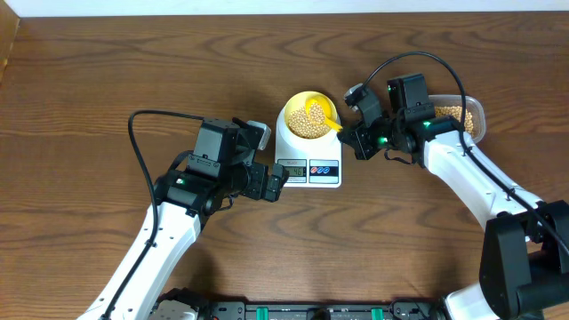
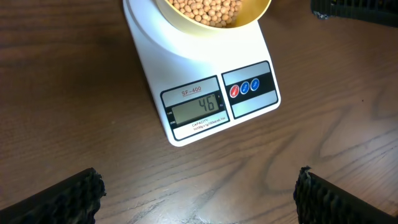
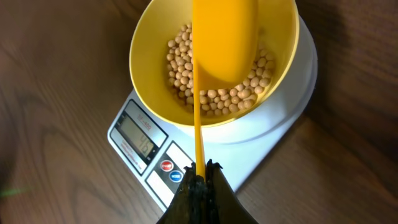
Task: Scoop item into bowl and weigh 50g on scale
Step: 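Hold the tipped scoop over the bowl, shaking soybeans out with the right gripper, then tilt the scoop further over the bowl to empty remaining soybeans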
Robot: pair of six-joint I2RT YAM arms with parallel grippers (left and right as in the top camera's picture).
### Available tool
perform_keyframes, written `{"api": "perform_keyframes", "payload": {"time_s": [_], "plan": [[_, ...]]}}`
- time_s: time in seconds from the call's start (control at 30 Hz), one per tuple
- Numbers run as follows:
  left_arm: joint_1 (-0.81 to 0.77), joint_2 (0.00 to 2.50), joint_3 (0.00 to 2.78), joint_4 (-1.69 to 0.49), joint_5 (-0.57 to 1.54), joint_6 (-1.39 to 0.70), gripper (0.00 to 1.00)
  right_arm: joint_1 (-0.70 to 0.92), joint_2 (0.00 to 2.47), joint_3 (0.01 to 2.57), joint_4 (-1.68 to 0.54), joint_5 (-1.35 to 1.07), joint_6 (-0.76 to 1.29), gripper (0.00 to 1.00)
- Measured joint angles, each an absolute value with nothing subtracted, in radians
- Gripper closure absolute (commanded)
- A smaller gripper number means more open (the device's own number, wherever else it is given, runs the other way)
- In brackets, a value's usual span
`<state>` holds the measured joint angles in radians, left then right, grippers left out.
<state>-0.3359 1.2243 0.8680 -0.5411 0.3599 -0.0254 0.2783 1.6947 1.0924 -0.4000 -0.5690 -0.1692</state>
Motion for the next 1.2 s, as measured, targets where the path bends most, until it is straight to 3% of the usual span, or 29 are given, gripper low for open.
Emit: {"api": "perform_keyframes", "payload": {"time_s": [0.63,1.2], "plan": [[-0.336,1.224,0.868,-0.541,0.360,-0.025,0.00,0.340,1.695,1.092,-0.366,-0.492,-0.227,0.99],[-0.336,1.224,0.868,-0.541,0.360,-0.025,0.00,0.340,1.695,1.092,-0.319,-0.488,-0.096,0.99]]}}
